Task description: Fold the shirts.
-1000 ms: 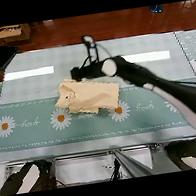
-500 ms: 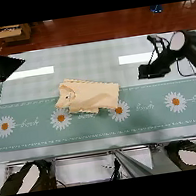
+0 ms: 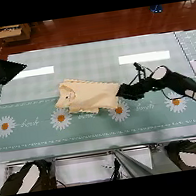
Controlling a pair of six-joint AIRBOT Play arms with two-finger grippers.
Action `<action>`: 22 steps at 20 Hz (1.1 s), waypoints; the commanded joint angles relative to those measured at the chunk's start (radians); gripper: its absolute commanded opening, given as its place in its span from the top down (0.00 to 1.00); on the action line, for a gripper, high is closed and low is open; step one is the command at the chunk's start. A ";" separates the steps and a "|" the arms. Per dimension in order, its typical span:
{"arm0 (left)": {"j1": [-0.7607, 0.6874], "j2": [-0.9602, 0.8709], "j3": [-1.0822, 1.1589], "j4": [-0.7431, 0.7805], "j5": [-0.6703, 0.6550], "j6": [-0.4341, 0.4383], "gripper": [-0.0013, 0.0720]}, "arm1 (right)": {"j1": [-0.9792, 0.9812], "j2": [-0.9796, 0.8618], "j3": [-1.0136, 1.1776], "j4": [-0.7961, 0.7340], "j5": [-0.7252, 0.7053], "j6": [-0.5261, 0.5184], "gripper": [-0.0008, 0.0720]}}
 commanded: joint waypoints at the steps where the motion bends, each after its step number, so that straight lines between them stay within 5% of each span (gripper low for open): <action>1: -0.001 0.000 0.000 0.005 -0.002 -0.005 0.45 | 0.098 -0.047 -0.023 0.165 -0.145 -0.037 0.27; 2: -0.001 0.000 0.000 0.005 -0.002 -0.005 0.45 | 0.112 -0.055 -0.023 0.207 -0.174 -0.056 0.38; 4: -0.001 0.000 -0.001 0.021 -0.002 -0.005 0.45 | 0.103 -0.046 -0.014 0.268 -0.179 -0.129 0.90; 5: -0.001 0.000 -0.001 0.039 -0.002 -0.005 0.45 | 0.085 -0.032 0.000 0.268 -0.153 -0.152 0.96; 8: -0.001 -0.007 -0.001 0.112 -0.002 -0.005 0.45 | -0.027 0.061 0.065 0.148 -0.011 -0.173 0.96; 14: -0.001 -0.098 0.000 0.128 0.016 -0.065 0.45 | -0.472 0.383 0.210 -0.273 0.326 0.082 0.96; 22: -0.001 -0.224 0.000 0.128 0.019 -0.063 0.45 | -1.188 0.553 0.301 -0.550 0.725 0.024 0.96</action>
